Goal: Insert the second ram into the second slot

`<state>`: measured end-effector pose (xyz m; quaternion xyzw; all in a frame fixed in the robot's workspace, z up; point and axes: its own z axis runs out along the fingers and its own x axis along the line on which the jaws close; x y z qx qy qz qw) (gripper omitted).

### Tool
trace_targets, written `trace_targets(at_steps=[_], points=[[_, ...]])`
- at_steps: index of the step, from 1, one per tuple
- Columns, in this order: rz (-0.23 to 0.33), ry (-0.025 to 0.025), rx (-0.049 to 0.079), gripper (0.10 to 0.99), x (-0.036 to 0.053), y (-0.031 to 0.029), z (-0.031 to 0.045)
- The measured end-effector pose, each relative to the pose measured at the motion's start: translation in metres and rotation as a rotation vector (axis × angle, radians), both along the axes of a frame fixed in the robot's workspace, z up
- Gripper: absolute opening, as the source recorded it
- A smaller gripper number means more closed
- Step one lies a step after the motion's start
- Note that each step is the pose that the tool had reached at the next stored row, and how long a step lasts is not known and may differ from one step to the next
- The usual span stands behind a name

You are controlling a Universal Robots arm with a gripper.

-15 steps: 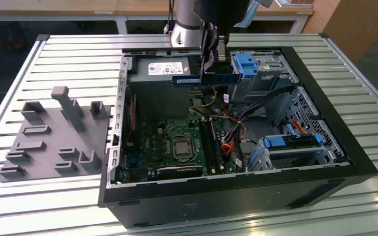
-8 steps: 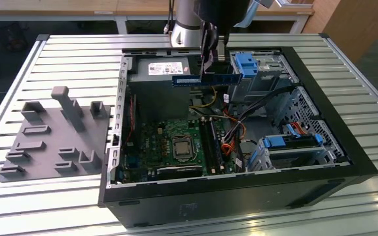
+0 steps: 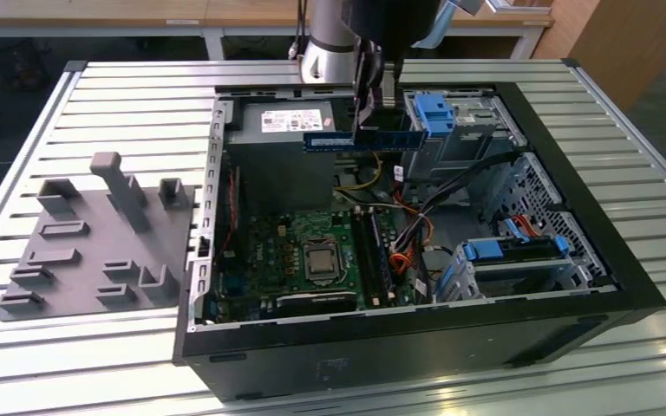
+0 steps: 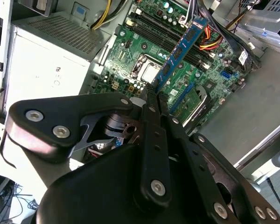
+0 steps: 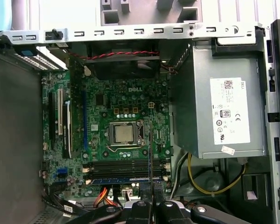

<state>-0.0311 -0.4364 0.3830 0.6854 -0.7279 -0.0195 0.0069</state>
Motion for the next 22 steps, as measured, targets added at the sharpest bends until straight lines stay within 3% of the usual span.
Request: trace_targets(at_steps=[22], points=[[-0.05,0.0,0.0,0.133,0.0,0.0,0.0]])
